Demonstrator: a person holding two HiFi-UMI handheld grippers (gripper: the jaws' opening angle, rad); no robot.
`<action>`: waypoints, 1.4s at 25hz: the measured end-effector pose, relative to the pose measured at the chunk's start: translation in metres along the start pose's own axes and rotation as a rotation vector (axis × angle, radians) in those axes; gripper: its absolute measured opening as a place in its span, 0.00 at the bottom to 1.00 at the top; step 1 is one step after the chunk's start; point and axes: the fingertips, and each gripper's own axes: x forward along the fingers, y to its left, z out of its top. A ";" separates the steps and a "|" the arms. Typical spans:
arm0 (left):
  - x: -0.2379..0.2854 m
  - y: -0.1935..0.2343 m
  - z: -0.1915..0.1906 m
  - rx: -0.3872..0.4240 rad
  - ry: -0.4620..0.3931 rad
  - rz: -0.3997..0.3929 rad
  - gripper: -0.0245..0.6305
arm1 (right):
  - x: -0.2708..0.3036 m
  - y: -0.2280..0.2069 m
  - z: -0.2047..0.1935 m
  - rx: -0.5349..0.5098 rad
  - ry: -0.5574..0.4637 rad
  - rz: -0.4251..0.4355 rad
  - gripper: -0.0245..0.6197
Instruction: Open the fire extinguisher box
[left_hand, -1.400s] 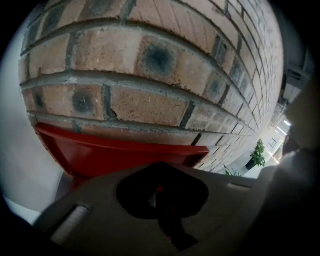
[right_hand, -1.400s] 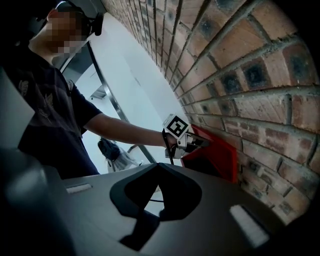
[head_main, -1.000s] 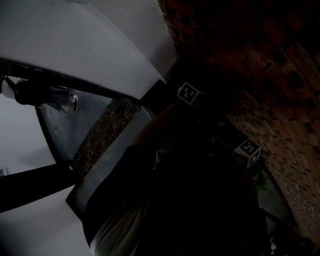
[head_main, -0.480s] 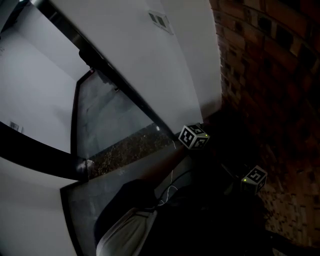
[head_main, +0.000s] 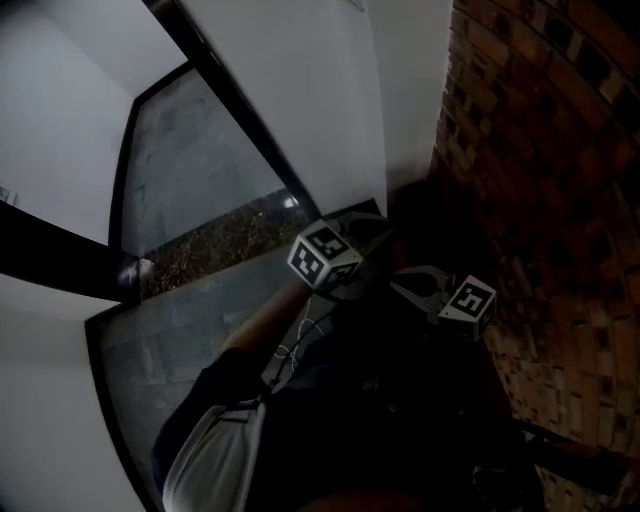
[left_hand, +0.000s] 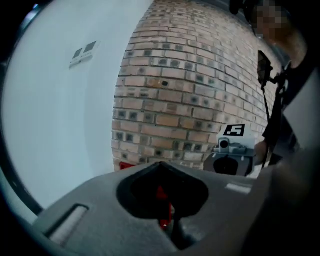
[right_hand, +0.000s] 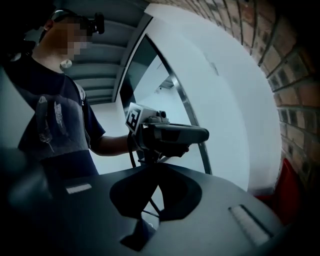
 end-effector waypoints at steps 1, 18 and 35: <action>-0.002 0.001 -0.004 0.008 0.005 0.015 0.04 | 0.004 0.000 0.001 -0.012 0.010 0.003 0.04; -0.196 0.143 -0.055 -0.107 -0.189 0.424 0.04 | 0.192 0.007 0.047 -0.089 0.057 0.086 0.04; -0.388 0.265 -0.105 -0.199 -0.236 0.808 0.04 | 0.397 0.014 0.102 -0.195 0.146 0.337 0.04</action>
